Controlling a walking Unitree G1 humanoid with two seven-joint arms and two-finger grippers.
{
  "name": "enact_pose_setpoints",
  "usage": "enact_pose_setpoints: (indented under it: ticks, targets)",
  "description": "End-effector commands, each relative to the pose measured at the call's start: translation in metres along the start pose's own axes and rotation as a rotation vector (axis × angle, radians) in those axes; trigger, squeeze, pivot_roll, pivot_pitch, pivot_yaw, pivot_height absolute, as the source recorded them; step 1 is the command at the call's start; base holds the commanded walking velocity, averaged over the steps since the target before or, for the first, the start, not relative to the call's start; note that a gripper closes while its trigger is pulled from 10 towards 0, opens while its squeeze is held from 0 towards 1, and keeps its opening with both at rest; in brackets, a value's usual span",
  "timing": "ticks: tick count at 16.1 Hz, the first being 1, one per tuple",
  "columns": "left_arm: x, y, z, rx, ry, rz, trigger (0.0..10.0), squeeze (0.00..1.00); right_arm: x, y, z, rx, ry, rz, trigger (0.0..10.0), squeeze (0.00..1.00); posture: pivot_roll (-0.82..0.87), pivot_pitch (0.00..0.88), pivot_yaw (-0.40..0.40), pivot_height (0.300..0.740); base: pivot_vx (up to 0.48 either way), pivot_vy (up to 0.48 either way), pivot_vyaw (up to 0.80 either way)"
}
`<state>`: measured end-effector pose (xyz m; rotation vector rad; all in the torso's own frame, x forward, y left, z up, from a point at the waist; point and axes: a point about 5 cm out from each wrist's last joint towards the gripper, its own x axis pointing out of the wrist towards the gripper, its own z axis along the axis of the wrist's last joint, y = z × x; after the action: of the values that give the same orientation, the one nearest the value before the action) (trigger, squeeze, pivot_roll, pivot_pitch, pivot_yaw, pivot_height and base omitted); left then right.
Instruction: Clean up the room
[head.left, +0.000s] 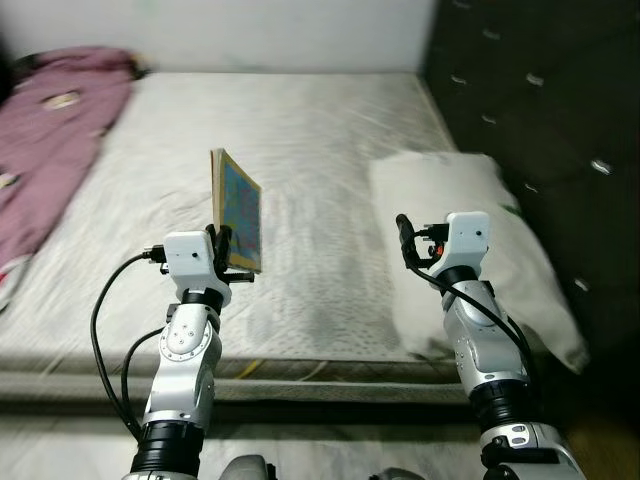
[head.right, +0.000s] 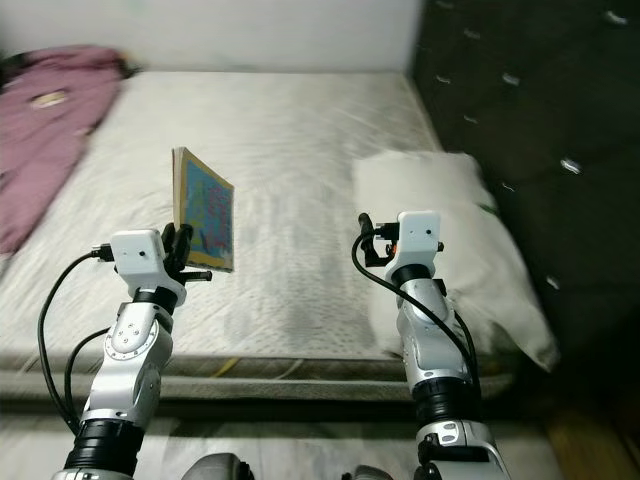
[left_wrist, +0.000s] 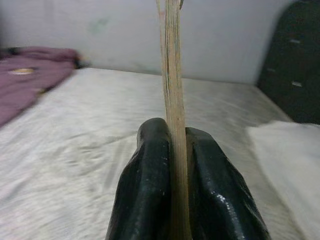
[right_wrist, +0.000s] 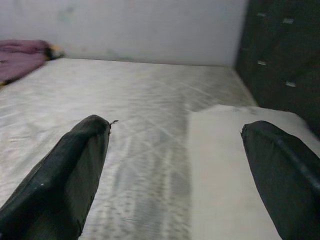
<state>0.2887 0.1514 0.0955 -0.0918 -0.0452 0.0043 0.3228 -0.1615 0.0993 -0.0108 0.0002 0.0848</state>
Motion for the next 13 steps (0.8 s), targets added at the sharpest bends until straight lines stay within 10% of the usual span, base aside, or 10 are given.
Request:
enact_pose_setpoints:
  ticks: [1,13]
  targets:
    - [0.0020,0.0028,0.0093,0.011,-0.047,0.000,10.0,0.00,0.0024,0.0034,0.0032,-0.006,-0.012,0.007,10.0,0.00,-0.02,0.000,0.029,0.740,0.000,0.000,0.65]
    - [0.0020,-0.0012,0.0093,0.008,-0.054,-0.029,10.0,0.00,0.0063,-0.0004,0.0052,-0.018,-0.015,-0.009,10.0,0.00,-0.02,0.000,0.023,0.740,0.271,0.000,0.00]
